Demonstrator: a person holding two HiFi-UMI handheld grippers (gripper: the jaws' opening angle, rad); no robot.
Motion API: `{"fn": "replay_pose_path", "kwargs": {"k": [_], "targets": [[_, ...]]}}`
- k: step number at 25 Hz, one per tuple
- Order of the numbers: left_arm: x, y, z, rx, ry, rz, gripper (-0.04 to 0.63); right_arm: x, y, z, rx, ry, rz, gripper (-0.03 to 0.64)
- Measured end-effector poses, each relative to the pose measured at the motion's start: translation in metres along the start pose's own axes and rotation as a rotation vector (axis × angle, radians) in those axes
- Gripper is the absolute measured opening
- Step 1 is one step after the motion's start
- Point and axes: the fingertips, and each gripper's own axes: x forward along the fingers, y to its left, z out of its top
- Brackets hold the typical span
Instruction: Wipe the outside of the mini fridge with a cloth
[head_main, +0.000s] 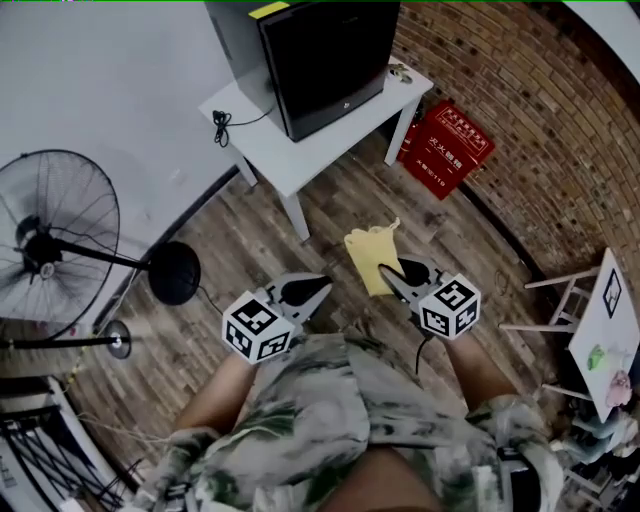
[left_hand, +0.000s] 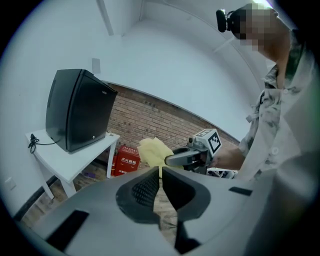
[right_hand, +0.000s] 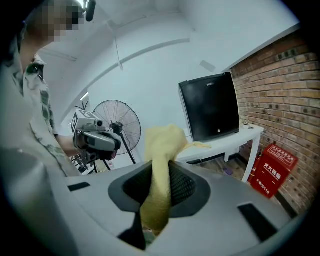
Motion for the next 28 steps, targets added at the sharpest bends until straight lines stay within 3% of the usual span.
{"fn": "replay_pose_path", "kwargs": {"k": [7, 15, 20, 28], "targets": [[0.019, -0.051, -0.040, -0.039, 0.055, 0.043, 0.038, -0.055, 0.009, -0.032, 0.026, -0.045, 0.030, 0.095], [0.049, -0.087, -0.041, -0.001, 0.072, 0.080, 0.038, -0.098, 0.007, -0.049, 0.030, -0.077, 0.019, 0.094], [0.061, -0.096, -0.053, -0.053, 0.096, 0.086, 0.038, -0.118, 0.010, -0.054, 0.027, -0.085, 0.010, 0.094], [0.088, -0.114, -0.045, 0.019, 0.130, 0.057, 0.038, -0.156, 0.000, -0.058, 0.027, -0.114, -0.042, 0.094]]}}
